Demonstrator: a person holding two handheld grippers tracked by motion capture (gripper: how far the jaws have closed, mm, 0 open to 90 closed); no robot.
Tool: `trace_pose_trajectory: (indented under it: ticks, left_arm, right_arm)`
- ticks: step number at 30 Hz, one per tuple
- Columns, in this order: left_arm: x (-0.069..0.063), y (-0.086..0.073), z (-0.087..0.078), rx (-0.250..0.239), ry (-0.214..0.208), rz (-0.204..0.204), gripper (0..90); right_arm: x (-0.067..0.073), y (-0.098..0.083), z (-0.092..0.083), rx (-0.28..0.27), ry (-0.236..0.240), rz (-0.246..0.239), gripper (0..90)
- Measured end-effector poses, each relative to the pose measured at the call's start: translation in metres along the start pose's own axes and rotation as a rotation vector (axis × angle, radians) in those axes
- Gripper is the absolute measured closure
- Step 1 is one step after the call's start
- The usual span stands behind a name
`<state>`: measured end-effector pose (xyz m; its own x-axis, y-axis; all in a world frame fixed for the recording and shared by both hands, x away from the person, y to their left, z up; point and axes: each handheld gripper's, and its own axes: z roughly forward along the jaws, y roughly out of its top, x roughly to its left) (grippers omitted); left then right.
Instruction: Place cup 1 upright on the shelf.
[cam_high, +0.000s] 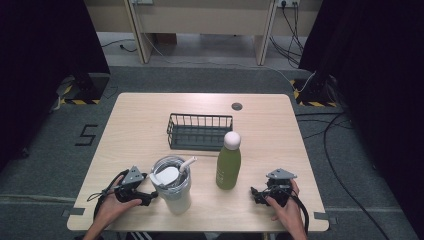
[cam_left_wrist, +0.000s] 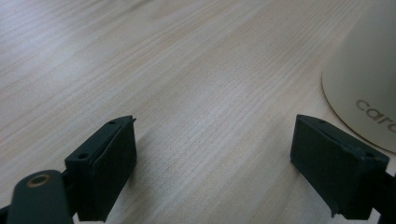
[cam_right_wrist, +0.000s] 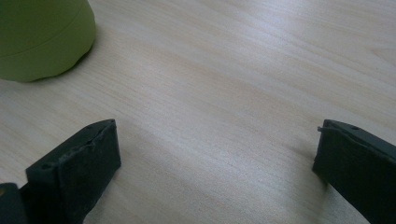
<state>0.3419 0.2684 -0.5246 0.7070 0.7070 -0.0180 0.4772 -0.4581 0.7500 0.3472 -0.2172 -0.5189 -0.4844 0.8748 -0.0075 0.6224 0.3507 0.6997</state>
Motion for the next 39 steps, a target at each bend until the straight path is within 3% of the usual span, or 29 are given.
trace_pose_trajectory:
  ticks: [11, 18, 25, 39]
  left_arm:
    - [0.000, 0.000, -0.001, -0.010, -0.004, -0.006, 15.2]
    - [0.004, -0.004, -0.008, -0.076, -0.024, -0.053, 15.3]
    - [-0.001, -0.009, -0.019, -0.127, -0.022, -0.069, 15.2]
    - [-0.021, -0.014, -0.036, -0.236, -0.061, -0.059, 15.0]
  right_arm:
    - [0.000, 0.000, 0.000, 0.000, 0.002, -0.002, 0.4]
    - [0.000, -0.001, -0.001, 0.000, -0.003, 0.003, 0.4]
    - [0.000, -0.001, -0.001, 0.000, -0.004, 0.004, 0.4]
    - [0.000, -0.001, -0.001, 0.000, -0.004, 0.004, 0.4]
